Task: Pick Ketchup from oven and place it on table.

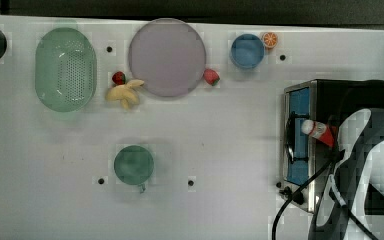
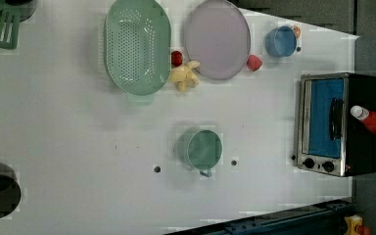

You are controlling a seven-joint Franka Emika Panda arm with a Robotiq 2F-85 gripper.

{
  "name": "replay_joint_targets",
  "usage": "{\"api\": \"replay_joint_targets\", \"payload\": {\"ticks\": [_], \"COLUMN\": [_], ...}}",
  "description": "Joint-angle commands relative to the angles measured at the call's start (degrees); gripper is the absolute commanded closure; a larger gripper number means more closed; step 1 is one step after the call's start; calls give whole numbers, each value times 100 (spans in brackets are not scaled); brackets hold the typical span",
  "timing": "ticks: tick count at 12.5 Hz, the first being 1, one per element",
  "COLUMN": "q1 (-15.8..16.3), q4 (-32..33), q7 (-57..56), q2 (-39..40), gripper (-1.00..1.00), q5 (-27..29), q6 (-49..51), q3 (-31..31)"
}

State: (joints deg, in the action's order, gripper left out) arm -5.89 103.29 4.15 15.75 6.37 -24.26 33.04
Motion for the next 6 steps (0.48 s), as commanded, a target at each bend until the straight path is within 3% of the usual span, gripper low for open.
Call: {"api": "replay_joint_targets", "payload": {"ticks": [1, 6], "q1": [822, 1242], "q4": [-451, -450], "q7": [-99, -98], "q2": [-704, -1065], "gripper": [-20, -20], "q5": [-119, -120], "q6": [533, 731], "q3": [-598, -1761]}}
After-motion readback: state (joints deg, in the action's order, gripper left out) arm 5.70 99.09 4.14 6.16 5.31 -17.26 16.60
